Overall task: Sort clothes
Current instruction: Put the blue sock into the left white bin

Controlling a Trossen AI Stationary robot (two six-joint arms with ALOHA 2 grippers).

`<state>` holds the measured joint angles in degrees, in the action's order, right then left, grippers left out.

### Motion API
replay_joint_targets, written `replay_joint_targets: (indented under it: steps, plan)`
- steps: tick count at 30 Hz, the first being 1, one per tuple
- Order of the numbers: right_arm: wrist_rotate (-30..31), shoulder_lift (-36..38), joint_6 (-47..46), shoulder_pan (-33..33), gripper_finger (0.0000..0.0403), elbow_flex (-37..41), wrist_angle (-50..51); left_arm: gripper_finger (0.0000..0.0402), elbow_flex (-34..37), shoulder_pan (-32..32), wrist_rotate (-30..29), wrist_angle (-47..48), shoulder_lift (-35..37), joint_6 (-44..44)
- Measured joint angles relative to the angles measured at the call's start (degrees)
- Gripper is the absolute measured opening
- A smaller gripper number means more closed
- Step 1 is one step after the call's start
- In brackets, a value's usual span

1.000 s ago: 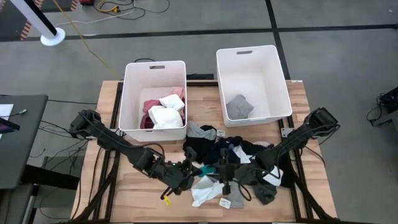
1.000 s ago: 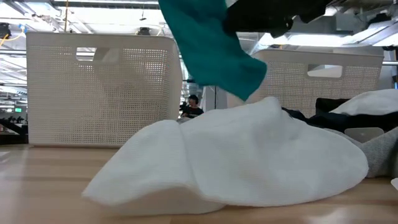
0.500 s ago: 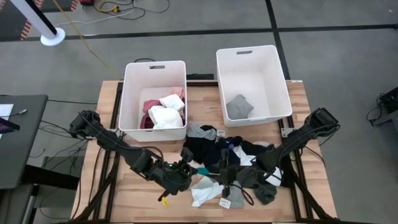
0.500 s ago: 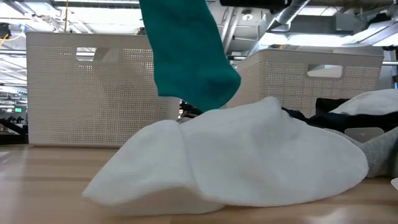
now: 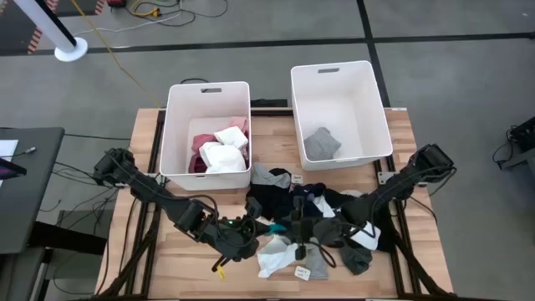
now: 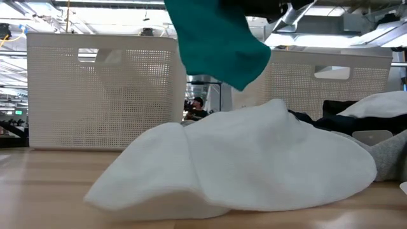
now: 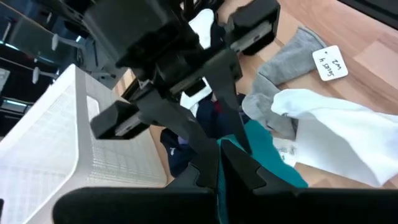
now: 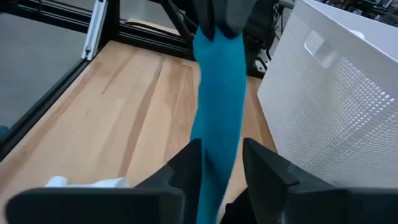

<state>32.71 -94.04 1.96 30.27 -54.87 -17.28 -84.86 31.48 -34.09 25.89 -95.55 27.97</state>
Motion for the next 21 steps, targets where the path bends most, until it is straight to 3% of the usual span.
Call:
replay_joint_targets:
  steps: [11, 16, 21]
  plan:
    - [0.17, 0.00, 3.84, -0.34, 0.0013, -0.02, 0.00, 0.0005, -0.94, -0.04, -1.99, 3.78, 0.00, -0.39]
    - [0.18, 0.00, 5.42, -0.32, 0.0009, -0.02, -1.58, 0.0019, -0.94, -0.04, -4.07, 7.38, 0.00, -3.05]
    - [0.20, 0.00, 8.50, -0.31, 0.0004, -2.16, -1.03, 0.0066, -0.94, -0.02, -6.56, 11.96, 0.29, -5.87]
